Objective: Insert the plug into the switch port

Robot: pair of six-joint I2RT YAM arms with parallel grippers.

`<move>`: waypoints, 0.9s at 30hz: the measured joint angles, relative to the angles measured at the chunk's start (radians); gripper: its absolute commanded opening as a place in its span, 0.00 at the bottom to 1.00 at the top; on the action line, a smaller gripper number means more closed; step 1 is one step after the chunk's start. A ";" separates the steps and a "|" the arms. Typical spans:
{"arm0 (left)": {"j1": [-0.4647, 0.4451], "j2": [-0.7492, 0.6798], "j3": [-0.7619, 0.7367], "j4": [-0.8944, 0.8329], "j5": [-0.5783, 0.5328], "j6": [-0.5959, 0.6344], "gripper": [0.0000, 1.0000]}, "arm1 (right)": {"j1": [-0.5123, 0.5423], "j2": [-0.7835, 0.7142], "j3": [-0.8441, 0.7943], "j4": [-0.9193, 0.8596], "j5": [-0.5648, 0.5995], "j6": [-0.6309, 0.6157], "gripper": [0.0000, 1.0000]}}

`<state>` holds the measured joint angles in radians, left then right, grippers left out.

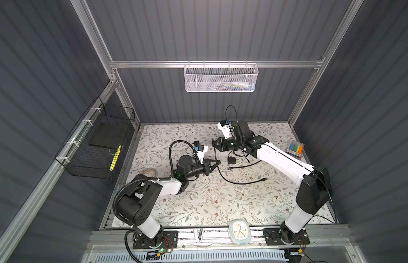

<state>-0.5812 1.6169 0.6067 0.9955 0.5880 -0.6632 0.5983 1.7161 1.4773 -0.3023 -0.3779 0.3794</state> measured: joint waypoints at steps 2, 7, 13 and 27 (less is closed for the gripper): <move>0.000 0.000 -0.002 0.000 -0.001 0.000 0.04 | 0.001 0.000 0.000 -0.001 0.000 -0.001 0.07; 0.019 -0.010 -0.017 -0.018 -0.014 -0.003 0.43 | 0.001 0.000 0.001 -0.021 0.004 -0.015 0.00; 0.191 -0.201 -0.026 -0.327 -0.079 0.076 0.64 | 0.001 0.000 0.015 -0.110 0.051 -0.082 0.00; 0.221 -0.209 0.549 -1.554 -0.440 0.927 0.87 | -0.020 -0.006 -0.021 -0.148 0.004 -0.178 0.00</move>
<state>-0.3599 1.4078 1.1553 -0.5583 0.1478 0.2642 0.5785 1.7096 1.4567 -0.4507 -0.3737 0.2016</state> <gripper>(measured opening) 0.878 0.120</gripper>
